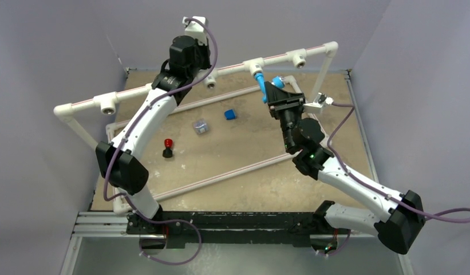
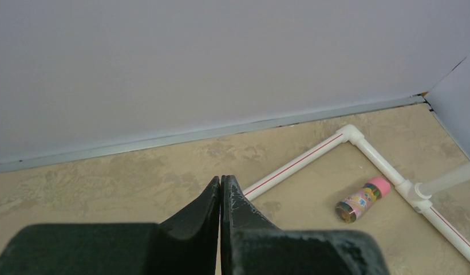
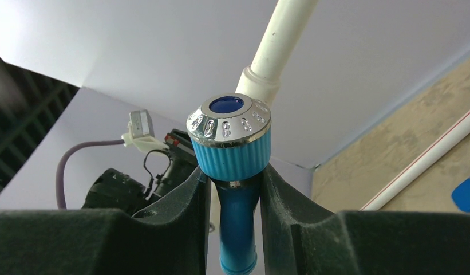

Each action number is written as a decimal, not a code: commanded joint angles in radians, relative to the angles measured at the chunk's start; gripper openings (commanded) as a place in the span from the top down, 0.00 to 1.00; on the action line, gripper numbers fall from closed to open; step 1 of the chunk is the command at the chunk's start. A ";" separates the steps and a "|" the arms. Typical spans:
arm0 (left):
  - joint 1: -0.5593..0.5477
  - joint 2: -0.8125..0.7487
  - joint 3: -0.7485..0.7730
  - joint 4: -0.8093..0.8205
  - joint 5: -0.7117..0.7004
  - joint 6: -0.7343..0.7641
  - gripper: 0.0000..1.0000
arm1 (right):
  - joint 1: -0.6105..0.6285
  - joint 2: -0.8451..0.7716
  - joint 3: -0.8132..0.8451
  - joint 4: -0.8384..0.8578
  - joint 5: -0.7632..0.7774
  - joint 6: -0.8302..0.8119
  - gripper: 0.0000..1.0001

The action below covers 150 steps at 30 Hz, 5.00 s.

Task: Install the water faucets

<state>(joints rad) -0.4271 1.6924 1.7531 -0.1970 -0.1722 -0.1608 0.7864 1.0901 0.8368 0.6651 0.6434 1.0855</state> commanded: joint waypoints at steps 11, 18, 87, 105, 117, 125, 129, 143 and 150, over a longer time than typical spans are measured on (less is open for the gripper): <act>-0.006 -0.069 -0.010 0.018 -0.060 0.046 1.00 | -0.175 0.036 -0.001 -0.204 -0.273 0.397 1.00; 0.002 -0.084 -0.092 0.077 -0.141 0.098 1.00 | -0.273 0.136 0.027 -0.174 -0.528 0.555 1.00; 0.087 -0.002 -0.111 -0.028 -0.047 -0.009 1.00 | -0.162 -0.108 0.039 -0.123 -0.624 -2.416 0.16; 0.092 -0.014 -0.131 -0.017 -0.042 -0.005 1.00 | -0.129 0.140 0.159 0.065 -0.523 -2.591 0.31; 0.094 -0.021 -0.132 -0.013 -0.034 -0.005 1.00 | -0.110 0.159 0.141 0.081 -0.479 -2.435 1.00; 0.097 -0.023 -0.137 -0.015 -0.024 -0.006 1.00 | -0.080 0.140 0.035 0.154 -0.442 -2.070 1.00; 0.097 -0.022 -0.138 -0.013 -0.022 -0.006 1.00 | -0.074 0.133 0.012 0.175 -0.455 -1.759 1.00; 0.096 -0.023 -0.134 -0.021 -0.012 -0.008 1.00 | -0.073 0.176 0.083 0.160 -0.477 -0.408 1.00; 0.096 -0.023 -0.138 -0.020 -0.001 -0.011 1.00 | -0.075 0.182 -0.005 0.375 -0.498 0.165 1.00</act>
<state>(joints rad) -0.3340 1.6447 1.6573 -0.1238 -0.1940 -0.1654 0.6724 1.2682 0.8585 0.8711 0.2729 0.7395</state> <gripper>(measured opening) 0.002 0.348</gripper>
